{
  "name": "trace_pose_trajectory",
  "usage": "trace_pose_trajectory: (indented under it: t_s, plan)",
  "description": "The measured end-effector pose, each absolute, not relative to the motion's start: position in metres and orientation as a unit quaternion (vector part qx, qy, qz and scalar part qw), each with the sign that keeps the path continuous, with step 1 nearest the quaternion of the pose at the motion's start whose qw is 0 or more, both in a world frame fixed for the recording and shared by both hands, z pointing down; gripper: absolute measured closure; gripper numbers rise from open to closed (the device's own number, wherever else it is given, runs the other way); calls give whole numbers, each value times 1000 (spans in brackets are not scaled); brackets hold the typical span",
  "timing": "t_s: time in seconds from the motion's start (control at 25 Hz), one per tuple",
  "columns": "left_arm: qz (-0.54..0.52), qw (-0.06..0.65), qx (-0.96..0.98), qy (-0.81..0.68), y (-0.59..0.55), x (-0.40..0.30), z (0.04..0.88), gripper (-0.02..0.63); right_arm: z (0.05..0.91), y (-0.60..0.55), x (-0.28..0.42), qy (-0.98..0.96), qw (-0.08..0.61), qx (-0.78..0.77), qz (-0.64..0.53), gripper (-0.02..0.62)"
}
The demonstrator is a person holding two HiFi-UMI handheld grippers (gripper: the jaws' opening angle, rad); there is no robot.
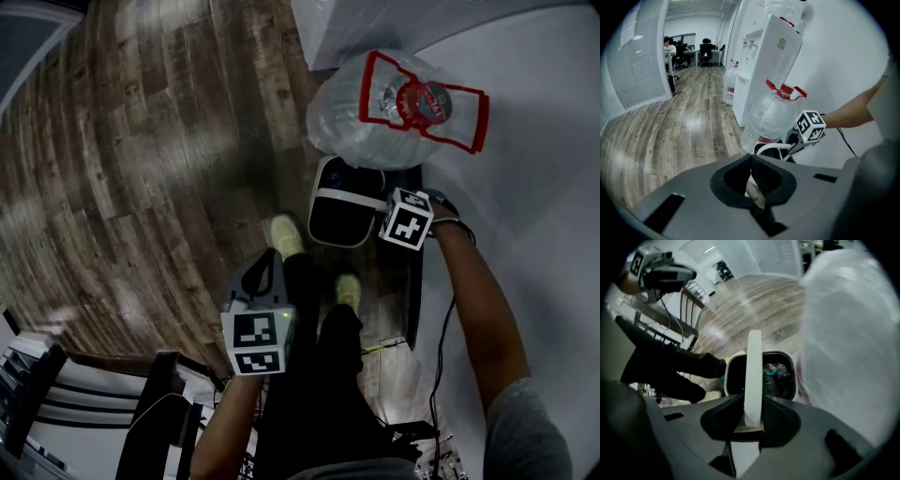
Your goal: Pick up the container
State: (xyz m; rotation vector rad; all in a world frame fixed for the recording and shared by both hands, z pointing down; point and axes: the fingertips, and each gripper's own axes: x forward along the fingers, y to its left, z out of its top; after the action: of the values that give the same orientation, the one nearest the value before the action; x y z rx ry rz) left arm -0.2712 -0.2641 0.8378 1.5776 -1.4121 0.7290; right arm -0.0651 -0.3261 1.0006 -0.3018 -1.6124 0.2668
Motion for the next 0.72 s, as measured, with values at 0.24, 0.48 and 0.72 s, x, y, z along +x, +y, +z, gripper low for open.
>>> trace_pose_trajectory:
  t_s: [0.24, 0.48, 0.72]
  plan:
    - [296, 439, 628, -570, -258, -280, 834, 591, 1027, -293, -110, -743, 655, -103, 85, 541]
    - [293, 438, 624, -577, -257, -291, 832, 591, 1013, -243, -124, -735, 613, -180, 228, 569]
    - [292, 435, 634, -569, -259, -287, 820, 591, 992, -216, -127, -696, 581, -178, 382, 569]
